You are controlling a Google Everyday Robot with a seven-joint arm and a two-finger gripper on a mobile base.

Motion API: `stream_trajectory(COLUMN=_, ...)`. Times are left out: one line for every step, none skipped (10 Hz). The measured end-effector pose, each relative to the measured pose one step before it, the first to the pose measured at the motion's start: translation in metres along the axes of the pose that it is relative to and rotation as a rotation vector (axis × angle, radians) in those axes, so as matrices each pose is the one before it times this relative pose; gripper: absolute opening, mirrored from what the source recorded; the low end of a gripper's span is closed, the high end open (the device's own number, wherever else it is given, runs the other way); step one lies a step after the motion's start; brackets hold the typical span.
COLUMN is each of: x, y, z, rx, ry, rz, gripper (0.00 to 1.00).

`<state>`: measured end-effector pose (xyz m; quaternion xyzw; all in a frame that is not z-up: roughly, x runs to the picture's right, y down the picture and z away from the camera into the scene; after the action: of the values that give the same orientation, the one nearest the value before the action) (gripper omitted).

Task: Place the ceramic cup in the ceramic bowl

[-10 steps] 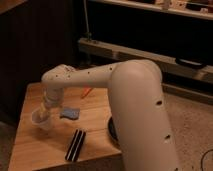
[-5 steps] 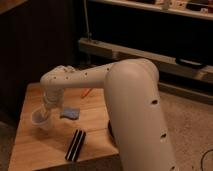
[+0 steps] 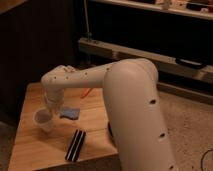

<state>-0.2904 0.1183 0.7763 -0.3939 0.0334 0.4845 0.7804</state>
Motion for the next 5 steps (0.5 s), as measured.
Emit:
stream_trajectory(x=0.00036, y=-0.00215, z=0.00051, rx=0.01076, ry=0.00928, rz=0.00769, gripper=0.34)
stream_trajectory(x=0.00112, y=-0.00263, z=-0.00102, rx=0.01967, ry=0.00974, rz=0.00492, gripper=0.28)
stream_trajectory(x=0.00121, y=-0.00320, z=-0.00442, rx=0.01902, ry=0.00108, rz=0.00655, gripper=0.18)
stream_trajectory(x=0.00414, y=-0.00828, z=-0.01103, rx=0.02581, ry=-0.00050, rz=0.00802, gripper=0.07)
stream_trajectory(x=0.00402, y=-0.00765, z=-0.01501, rx=0.01258, ry=-0.00909, rz=0.01058, gripper=0.01)
